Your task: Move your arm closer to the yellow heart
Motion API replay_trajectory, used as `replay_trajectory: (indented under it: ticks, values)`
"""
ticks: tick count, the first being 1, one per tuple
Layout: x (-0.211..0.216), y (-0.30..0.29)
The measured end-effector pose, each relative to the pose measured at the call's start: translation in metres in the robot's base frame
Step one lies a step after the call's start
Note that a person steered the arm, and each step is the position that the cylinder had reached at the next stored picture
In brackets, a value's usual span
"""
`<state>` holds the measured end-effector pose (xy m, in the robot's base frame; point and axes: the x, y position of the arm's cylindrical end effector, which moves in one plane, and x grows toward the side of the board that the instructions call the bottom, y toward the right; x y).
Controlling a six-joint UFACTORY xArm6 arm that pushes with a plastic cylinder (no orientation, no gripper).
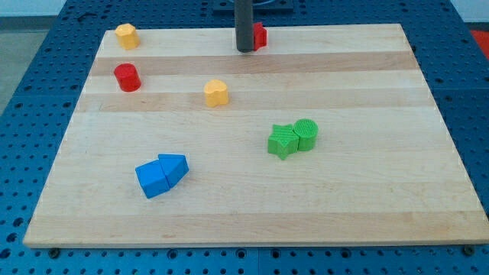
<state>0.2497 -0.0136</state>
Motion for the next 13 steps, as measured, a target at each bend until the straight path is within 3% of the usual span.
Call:
replay_trajectory:
  ticks: [4,5,7,8,10,11,13]
  values:
    - [0.004,0.005]
    - [0.050,0.013]
    - [0.064,0.017]
    - [0.095,0.020]
    - [0.102,0.030]
    - [0.136,0.052]
    - [0.150,0.009]
